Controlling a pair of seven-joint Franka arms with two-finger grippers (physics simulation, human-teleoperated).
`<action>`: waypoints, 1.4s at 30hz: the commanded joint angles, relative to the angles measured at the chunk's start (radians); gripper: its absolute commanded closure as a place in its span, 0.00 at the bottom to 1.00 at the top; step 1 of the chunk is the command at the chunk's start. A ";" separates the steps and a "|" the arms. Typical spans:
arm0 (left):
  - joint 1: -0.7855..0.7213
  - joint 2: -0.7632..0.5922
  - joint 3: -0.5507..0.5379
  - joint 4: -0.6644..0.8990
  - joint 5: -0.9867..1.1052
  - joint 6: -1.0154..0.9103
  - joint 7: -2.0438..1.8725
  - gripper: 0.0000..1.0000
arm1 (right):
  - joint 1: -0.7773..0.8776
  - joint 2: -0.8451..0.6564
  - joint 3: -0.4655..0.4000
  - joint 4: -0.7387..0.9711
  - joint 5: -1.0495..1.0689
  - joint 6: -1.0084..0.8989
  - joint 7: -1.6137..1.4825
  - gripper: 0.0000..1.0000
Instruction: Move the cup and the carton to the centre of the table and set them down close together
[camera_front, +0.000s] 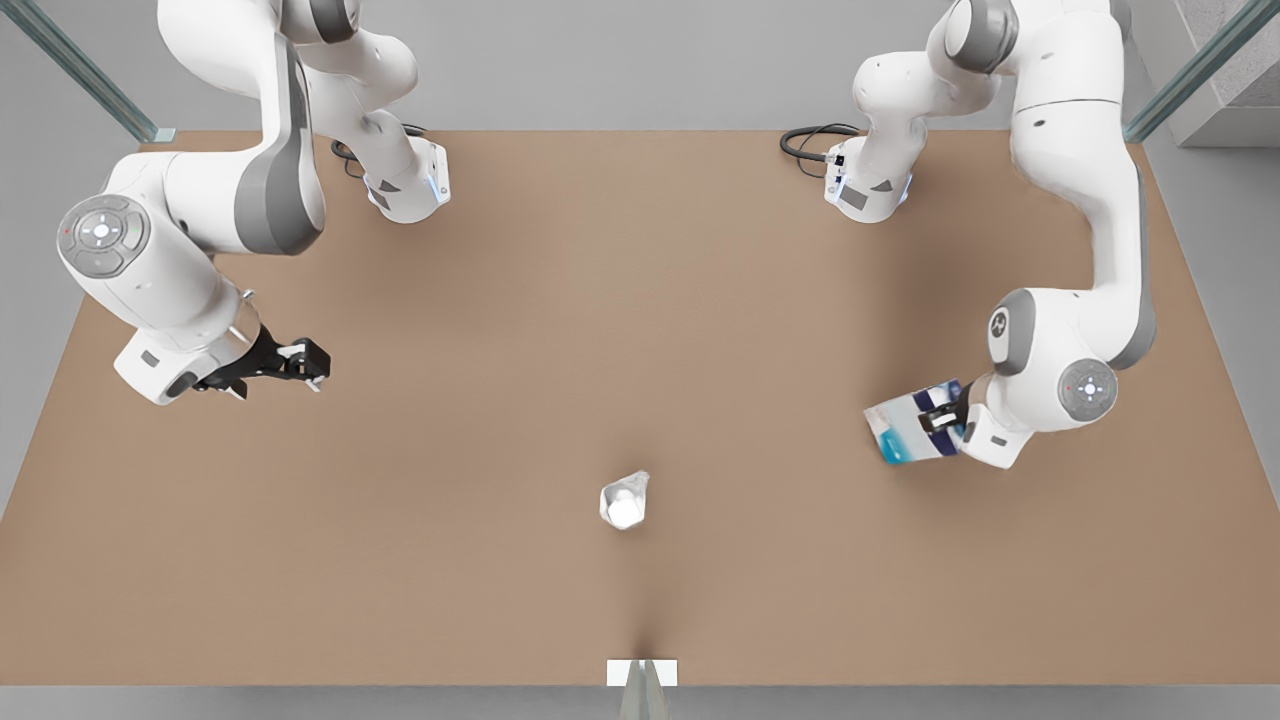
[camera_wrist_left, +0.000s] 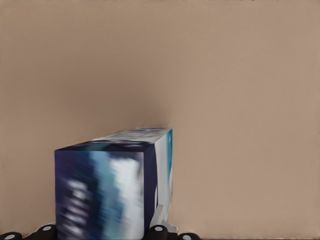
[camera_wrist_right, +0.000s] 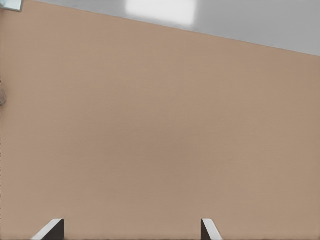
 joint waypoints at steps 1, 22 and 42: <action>0.000 -0.003 0.000 0.001 -0.034 0.000 0.003 0.55 | 0.000 0.000 0.000 0.000 0.001 0.000 0.000 0.00; -0.193 0.046 -0.190 0.156 0.352 0.102 1.302 0.52 | 0.000 0.000 0.000 -0.002 0.004 0.002 0.000 0.00; -0.489 0.315 -0.237 0.445 0.056 0.115 1.218 0.49 | 0.002 0.006 0.000 0.002 0.005 0.002 0.000 0.00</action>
